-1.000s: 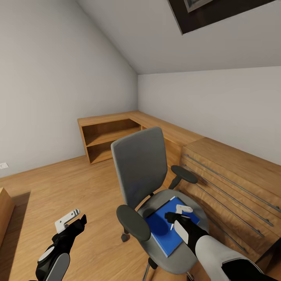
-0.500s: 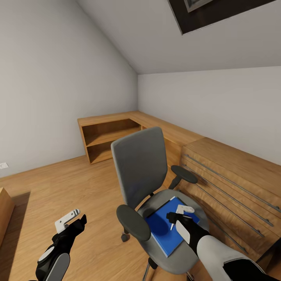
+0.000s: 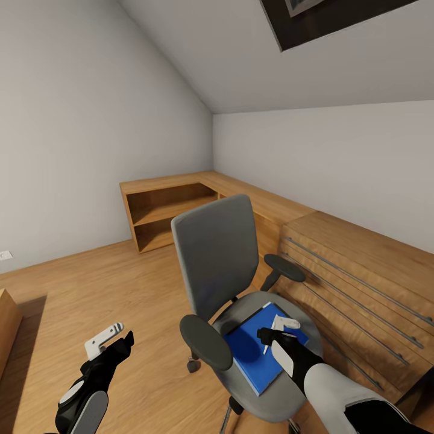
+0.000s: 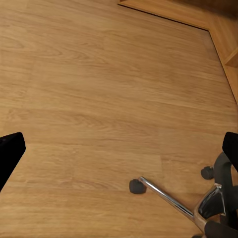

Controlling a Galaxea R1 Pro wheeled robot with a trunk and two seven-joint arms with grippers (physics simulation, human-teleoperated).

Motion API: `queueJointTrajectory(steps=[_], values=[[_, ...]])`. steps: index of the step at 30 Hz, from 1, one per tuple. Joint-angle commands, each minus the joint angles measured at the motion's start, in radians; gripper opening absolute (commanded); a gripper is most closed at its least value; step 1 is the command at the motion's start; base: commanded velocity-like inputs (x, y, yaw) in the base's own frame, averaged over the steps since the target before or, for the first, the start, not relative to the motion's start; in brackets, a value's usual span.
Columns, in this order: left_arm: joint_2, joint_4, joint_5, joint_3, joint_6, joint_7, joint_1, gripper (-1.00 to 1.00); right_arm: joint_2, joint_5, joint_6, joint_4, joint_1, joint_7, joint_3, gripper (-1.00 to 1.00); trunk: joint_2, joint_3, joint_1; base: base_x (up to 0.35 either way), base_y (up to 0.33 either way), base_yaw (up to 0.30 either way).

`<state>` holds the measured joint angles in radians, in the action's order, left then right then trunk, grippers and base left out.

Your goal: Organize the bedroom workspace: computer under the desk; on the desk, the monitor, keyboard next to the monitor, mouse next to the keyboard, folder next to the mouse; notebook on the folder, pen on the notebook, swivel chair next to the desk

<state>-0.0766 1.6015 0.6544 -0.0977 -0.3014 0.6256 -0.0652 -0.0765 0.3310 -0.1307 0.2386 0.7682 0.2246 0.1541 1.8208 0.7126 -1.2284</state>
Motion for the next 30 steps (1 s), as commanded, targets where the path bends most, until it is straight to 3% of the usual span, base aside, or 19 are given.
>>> queueJointTrajectory(steps=[1, 5, 6, 30], values=[[-0.001, 0.001, 0.006, -0.002, -0.002, 0.008, -0.001, 1.00, 0.000, 0.008, -0.006, 0.002, 0.000, 0.007, 0.009, 1.00, 0.000, 0.001, 0.000, 0.000, 0.000, 0.000], [-0.001, 0.001, 0.005, -0.002, -0.002, 0.008, -0.001, 1.00, 0.000, 0.008, -0.006, 0.003, 0.000, 0.008, 0.009, 1.00, 0.000, 0.001, 0.000, 0.000, 0.000, 0.000], [-0.001, 0.001, 0.005, -0.002, -0.002, 0.008, -0.001, 1.00, 0.001, 0.008, -0.006, 0.003, 0.000, 0.009, 0.009, -1.00, 0.000, 0.001, 0.000, 0.000, 0.000, 0.000], [-0.002, 0.001, 0.005, -0.002, -0.002, 0.008, 0.001, 1.00, 0.000, 0.007, -0.005, 0.007, 0.000, 0.010, 0.009, -1.00, -0.007, -0.002, 0.004, 0.000, 0.000, 0.000]])
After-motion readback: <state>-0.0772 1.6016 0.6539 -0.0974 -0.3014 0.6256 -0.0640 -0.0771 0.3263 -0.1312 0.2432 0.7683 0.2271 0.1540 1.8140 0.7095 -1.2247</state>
